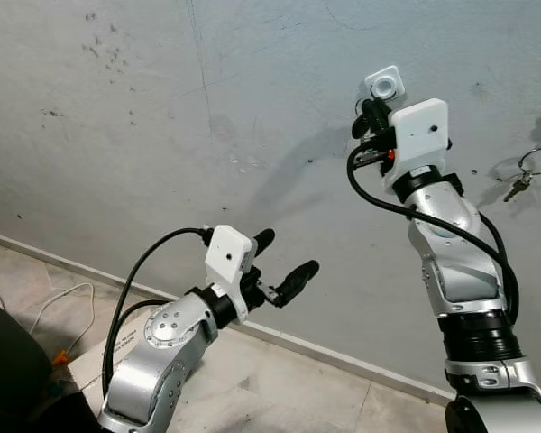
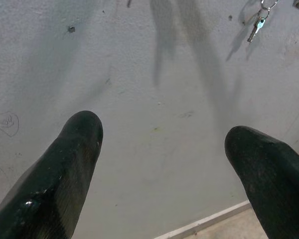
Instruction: Hang keys on a hook
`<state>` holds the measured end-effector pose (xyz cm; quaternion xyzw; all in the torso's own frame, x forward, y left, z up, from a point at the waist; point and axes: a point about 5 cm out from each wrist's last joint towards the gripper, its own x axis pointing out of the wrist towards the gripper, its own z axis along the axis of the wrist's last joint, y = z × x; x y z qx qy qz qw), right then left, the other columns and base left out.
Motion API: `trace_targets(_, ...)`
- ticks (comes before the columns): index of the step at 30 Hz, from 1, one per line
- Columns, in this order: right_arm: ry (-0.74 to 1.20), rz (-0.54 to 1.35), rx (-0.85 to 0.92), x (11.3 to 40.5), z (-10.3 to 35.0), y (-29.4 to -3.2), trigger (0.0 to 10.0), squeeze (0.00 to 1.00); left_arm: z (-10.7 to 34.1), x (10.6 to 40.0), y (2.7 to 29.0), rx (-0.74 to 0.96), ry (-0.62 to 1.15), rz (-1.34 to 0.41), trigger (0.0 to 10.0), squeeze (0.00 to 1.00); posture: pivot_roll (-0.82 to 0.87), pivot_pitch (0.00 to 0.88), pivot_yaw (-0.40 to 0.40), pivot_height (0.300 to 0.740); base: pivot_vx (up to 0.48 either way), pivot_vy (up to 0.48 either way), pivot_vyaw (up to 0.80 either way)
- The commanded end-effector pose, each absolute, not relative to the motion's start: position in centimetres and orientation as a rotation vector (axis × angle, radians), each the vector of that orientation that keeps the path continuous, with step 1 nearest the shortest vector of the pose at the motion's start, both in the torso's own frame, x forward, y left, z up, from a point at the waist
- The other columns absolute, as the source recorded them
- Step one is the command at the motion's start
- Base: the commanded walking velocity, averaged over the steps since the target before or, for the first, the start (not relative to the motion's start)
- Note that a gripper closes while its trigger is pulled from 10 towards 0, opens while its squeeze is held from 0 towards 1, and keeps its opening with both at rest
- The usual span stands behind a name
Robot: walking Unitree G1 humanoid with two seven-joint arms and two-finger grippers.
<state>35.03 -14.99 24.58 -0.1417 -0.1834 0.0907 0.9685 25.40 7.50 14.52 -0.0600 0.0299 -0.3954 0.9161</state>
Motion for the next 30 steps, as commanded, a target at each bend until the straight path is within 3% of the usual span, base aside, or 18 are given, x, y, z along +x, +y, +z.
trace_targets(1,-0.376,0.169,-0.273,35.2,24.7,-15.5,10.0,0.00,14.8,25.2,7.3,-0.122,0.058,-0.820,10.0,0.00,-0.01,0.070,0.038,0.740,0.000,0.000,0.00)
trace_targets(19,-0.288,0.136,-0.129,36.0,23.4,-15.7,10.0,0.00,14.8,25.3,7.5,-0.115,0.060,-0.815,10.0,0.00,0.00,0.064,0.040,0.740,0.000,0.000,0.00)
trace_targets(30,-0.254,0.117,-0.146,35.7,22.3,-16.1,10.0,0.00,14.6,25.2,7.6,-0.114,0.068,-0.806,10.0,0.00,0.00,0.066,0.044,0.740,0.000,0.000,0.00)
